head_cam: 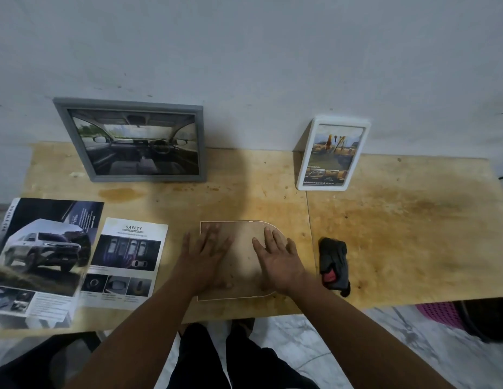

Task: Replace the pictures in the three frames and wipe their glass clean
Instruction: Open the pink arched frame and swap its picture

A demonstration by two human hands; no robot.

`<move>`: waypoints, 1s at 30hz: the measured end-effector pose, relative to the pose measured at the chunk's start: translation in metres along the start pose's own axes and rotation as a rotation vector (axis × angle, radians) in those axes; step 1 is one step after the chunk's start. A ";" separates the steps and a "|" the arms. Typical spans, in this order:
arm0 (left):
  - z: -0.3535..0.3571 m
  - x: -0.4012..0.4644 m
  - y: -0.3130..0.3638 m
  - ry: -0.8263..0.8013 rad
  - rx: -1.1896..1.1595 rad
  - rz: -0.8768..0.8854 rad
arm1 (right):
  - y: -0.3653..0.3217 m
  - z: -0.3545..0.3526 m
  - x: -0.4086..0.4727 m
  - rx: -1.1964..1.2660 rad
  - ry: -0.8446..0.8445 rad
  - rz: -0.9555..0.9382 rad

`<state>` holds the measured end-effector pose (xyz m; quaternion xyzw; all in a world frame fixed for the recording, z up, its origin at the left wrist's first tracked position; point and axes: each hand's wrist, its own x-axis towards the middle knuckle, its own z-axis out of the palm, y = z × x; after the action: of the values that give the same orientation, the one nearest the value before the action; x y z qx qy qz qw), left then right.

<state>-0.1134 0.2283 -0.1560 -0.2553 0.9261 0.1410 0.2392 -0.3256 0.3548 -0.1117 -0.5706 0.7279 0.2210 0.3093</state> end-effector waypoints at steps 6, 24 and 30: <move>0.017 -0.041 0.018 -0.007 -0.082 -0.106 | 0.016 0.035 -0.033 0.131 0.077 0.017; 0.006 -0.070 0.039 -0.075 -0.132 -0.266 | 0.040 0.040 -0.042 0.337 0.063 -0.099; 0.002 -0.083 0.051 0.084 -0.082 -0.277 | 0.042 0.041 -0.057 0.192 0.213 -0.094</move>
<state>-0.0776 0.3054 -0.1072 -0.3961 0.8847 0.1334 0.2067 -0.3488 0.4331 -0.1021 -0.5922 0.7469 0.0735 0.2935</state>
